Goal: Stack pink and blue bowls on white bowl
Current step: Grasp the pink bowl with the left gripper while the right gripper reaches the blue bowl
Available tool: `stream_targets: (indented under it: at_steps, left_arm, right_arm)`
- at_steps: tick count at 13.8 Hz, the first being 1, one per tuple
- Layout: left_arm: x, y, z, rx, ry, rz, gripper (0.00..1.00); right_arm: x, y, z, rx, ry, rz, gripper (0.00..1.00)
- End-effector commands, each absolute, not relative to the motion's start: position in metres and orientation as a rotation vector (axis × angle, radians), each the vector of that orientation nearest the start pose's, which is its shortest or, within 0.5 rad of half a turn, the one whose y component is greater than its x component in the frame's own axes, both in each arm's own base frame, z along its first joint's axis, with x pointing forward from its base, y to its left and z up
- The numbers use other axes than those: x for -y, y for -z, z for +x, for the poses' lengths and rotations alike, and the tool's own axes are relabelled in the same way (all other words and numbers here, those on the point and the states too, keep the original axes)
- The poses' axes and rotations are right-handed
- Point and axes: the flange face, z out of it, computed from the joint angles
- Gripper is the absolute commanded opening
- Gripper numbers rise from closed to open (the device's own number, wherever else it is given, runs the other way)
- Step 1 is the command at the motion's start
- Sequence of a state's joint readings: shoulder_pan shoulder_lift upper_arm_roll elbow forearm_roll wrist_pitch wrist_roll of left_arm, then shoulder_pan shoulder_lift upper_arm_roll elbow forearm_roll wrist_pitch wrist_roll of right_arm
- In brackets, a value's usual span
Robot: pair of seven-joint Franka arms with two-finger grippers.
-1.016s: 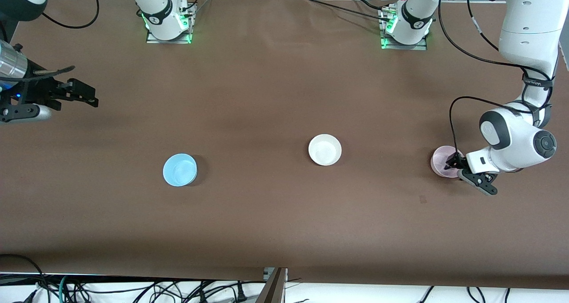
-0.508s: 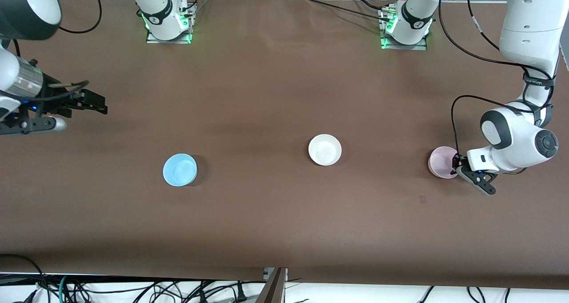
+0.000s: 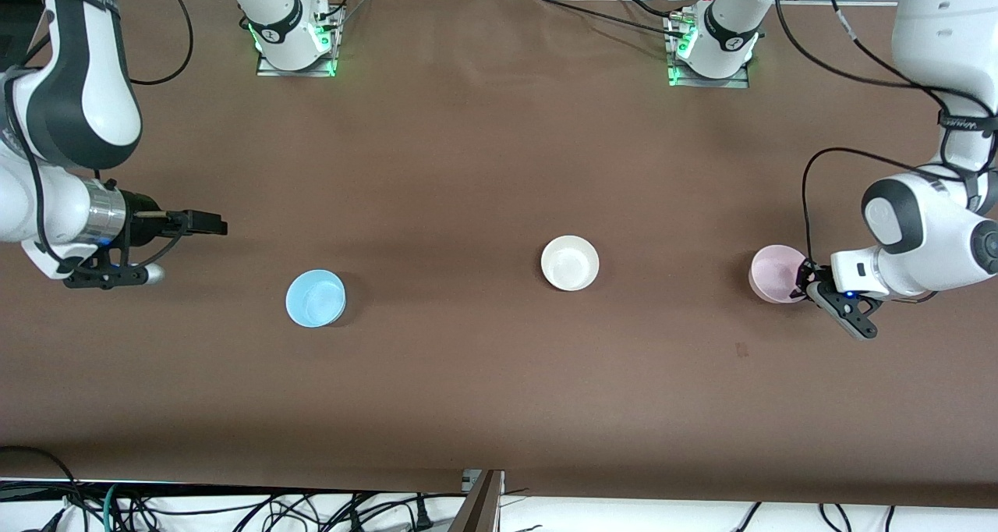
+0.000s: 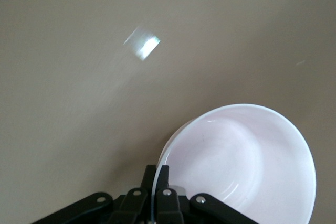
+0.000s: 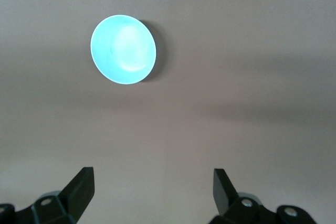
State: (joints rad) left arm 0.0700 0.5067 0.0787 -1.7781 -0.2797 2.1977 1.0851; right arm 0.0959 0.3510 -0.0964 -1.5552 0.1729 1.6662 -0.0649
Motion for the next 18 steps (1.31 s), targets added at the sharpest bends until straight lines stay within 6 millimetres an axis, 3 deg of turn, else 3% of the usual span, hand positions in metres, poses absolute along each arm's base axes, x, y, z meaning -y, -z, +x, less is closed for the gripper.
stream_targets:
  at_steps: [1, 4, 5, 8, 11, 14, 17, 18]
  left_arm:
    - [-0.031, -0.304, 0.644, -1.262, 0.100, -3.130, 0.00]
    - [0.047, -0.319, 0.646, -0.910, 0.053, -3.310, 0.00]
    - [0.073, -0.323, 0.645, -0.813, 0.024, -3.341, 0.00]
    - [0.163, -0.330, 0.633, -0.455, -0.078, -3.382, 0.00]
    - [0.235, -0.305, 0.613, -0.156, -0.188, -3.374, 0.00]
    - [0.271, -0.275, 0.617, -0.039, -0.097, -3.373, 0.00]
    - [0.282, -0.253, 0.611, -0.084, -0.108, -3.337, 0.00]
    - [0.287, -0.247, 0.609, -0.094, -0.123, -3.336, 0.00]
  right_arm:
    - [-0.049, -0.410, 0.651, 0.082, -0.348, -2.974, 0.99]
    - [-0.048, -0.405, 0.666, 0.059, -0.212, -3.012, 1.00]
    - [-0.050, -0.393, 0.671, 0.070, -0.173, -3.027, 0.99]
    - [-0.089, -0.341, 0.685, 0.202, -0.108, -3.116, 0.99]
    - [-0.106, -0.300, 0.695, 0.247, -0.039, -3.131, 1.00]
    - [-0.108, -0.262, 0.701, 0.273, 0.001, -3.155, 0.99]
    - [-0.097, -0.247, 0.702, 0.228, -0.016, -3.150, 0.98]
    - [-0.097, -0.239, 0.701, 0.225, -0.028, -3.149, 0.90]
